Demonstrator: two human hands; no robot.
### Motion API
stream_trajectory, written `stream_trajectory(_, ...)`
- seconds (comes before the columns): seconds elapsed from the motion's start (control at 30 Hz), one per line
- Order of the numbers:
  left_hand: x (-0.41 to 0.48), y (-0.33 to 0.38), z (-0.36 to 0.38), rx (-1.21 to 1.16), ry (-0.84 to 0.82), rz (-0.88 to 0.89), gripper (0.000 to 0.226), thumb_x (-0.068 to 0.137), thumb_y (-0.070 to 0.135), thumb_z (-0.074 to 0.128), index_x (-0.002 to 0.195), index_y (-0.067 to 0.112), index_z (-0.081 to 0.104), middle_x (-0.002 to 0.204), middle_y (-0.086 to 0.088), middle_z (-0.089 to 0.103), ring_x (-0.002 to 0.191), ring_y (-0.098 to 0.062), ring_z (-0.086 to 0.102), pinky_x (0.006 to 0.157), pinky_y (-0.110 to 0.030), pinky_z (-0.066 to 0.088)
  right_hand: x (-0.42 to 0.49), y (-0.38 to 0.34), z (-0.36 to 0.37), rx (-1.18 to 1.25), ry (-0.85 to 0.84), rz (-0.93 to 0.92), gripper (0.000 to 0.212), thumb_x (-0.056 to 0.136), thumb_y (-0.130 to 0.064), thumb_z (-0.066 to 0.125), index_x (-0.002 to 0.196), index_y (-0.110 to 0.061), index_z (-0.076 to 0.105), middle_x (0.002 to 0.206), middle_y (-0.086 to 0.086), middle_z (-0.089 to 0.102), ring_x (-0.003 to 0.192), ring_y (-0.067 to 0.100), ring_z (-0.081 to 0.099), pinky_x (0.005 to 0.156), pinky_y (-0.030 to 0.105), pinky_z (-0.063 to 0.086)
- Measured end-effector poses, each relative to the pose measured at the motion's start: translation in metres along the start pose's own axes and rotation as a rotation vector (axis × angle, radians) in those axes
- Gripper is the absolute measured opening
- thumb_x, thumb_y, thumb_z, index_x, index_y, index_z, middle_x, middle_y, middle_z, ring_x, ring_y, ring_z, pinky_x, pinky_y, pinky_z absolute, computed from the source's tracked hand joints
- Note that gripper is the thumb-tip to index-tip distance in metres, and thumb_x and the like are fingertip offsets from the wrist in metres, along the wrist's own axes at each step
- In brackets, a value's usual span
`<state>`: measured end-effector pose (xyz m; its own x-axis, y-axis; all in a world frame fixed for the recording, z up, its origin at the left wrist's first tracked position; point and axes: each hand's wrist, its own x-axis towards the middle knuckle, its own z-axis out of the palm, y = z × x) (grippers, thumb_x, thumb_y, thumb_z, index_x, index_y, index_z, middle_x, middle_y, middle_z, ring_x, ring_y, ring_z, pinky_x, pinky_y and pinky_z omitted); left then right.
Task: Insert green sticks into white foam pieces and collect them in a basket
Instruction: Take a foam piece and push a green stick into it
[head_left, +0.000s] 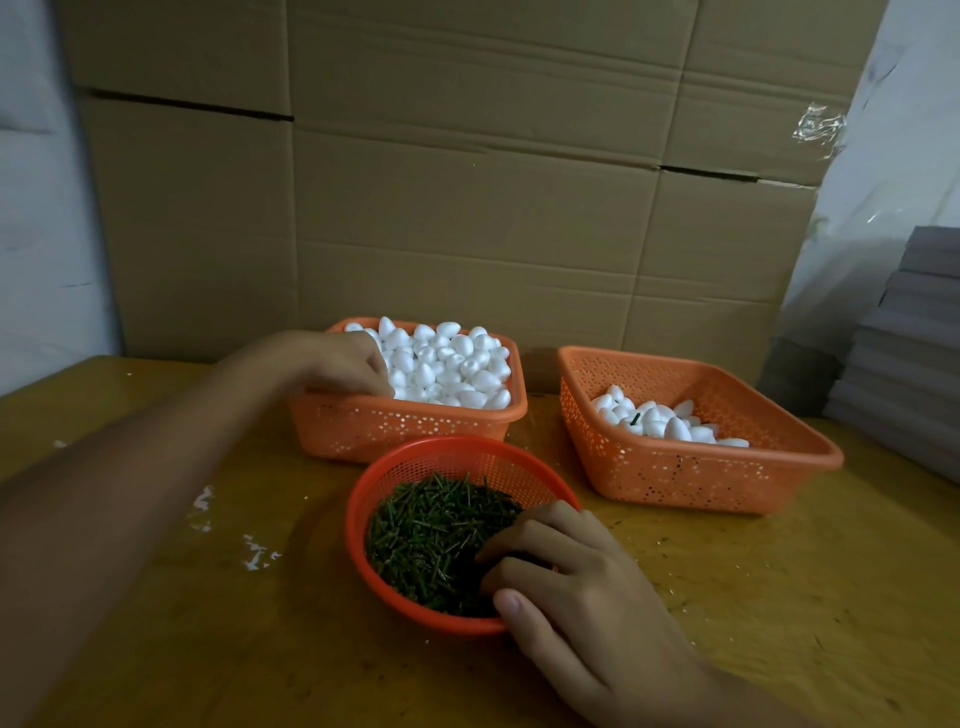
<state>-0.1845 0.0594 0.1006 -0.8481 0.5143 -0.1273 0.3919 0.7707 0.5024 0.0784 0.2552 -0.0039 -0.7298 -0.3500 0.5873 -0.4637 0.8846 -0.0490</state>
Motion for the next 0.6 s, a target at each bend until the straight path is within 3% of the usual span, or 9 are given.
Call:
stream_trajectory(0.03,-0.001,0.001,-0.001,-0.044,-0.009,0.006,0.008,0.092,0.014,0.076,0.097,0.011,0.082,0.106,-0.010,0.078,0.099,-0.026,0.075,0.081,-0.035,0.061,-0.001,0.001,0.001,-0.012,-0.024,-0.005,0.047,0.114,-0.043,0.028,0.104,-0.026,0.071,0.117,-0.012,0.065,0.112,0.014,0.056,0.087,0.041,0.047)
stream_trajectory(0.13,-0.001,0.000,-0.006,-0.140,-0.066,-0.026,0.014,0.089,0.001,0.076,0.093,0.011,0.085,0.098,-0.002,0.080,0.090,-0.011,0.075,0.063,-0.018,0.058,0.000,0.006,0.002,-0.026,-0.039,-0.001,0.048,0.114,-0.043,0.027,0.103,-0.026,0.071,0.115,-0.013,0.065,0.112,0.014,0.056,0.086,0.041,0.047)
stream_trajectory(0.23,-0.004,0.001,-0.013,-0.225,-0.152,-0.073,0.017,0.085,-0.004,0.079,0.089,0.011,0.086,0.092,0.004,0.082,0.078,-0.003,0.077,0.055,-0.013,0.055,-0.001,0.005,0.002,-0.029,-0.041,-0.015,0.049,0.114,-0.043,0.026,0.103,-0.026,0.071,0.114,-0.013,0.065,0.111,0.014,0.056,0.086,0.040,0.046)
stream_trajectory(0.37,-0.001,-0.007,-0.014,-0.298,-0.065,-0.077,0.019,0.081,-0.004,0.084,0.091,0.012,0.086,0.107,-0.003,0.079,0.090,-0.011,0.078,0.064,-0.016,0.060,0.000,0.005,0.002,-0.026,-0.037,-0.013,0.047,0.114,-0.043,0.027,0.103,-0.027,0.070,0.112,-0.014,0.065,0.110,0.013,0.055,0.085,0.040,0.046)
stream_trajectory(0.47,0.003,-0.013,-0.011,-0.309,0.081,-0.057,0.023,0.076,0.003,0.091,0.092,0.018,0.085,0.107,0.007,0.068,0.090,-0.008,0.074,0.062,-0.016,0.058,0.001,0.005,0.002,-0.029,-0.051,-0.014,0.047,0.114,-0.042,0.025,0.104,-0.027,0.069,0.107,-0.014,0.065,0.108,0.014,0.055,0.085,0.040,0.045)
stream_trajectory(0.53,0.002,-0.012,-0.011,-0.310,0.052,-0.039,0.024,0.074,0.005,0.092,0.092,0.020,0.085,0.108,0.007,0.069,0.082,-0.005,0.075,0.058,-0.016,0.057,0.001,0.005,0.001,-0.037,-0.058,-0.007,0.048,0.115,-0.041,0.025,0.105,-0.027,0.069,0.105,-0.013,0.064,0.107,0.014,0.055,0.085,0.040,0.045)
stream_trajectory(0.6,0.001,-0.009,-0.010,-0.294,-0.010,-0.044,0.025,0.075,0.004,0.091,0.093,0.020,0.086,0.114,0.002,0.072,0.093,-0.010,0.077,0.073,-0.022,0.062,0.000,0.006,0.001,-0.038,-0.059,-0.009,0.047,0.115,-0.041,0.025,0.104,-0.027,0.069,0.106,-0.013,0.064,0.107,0.014,0.055,0.085,0.040,0.045)
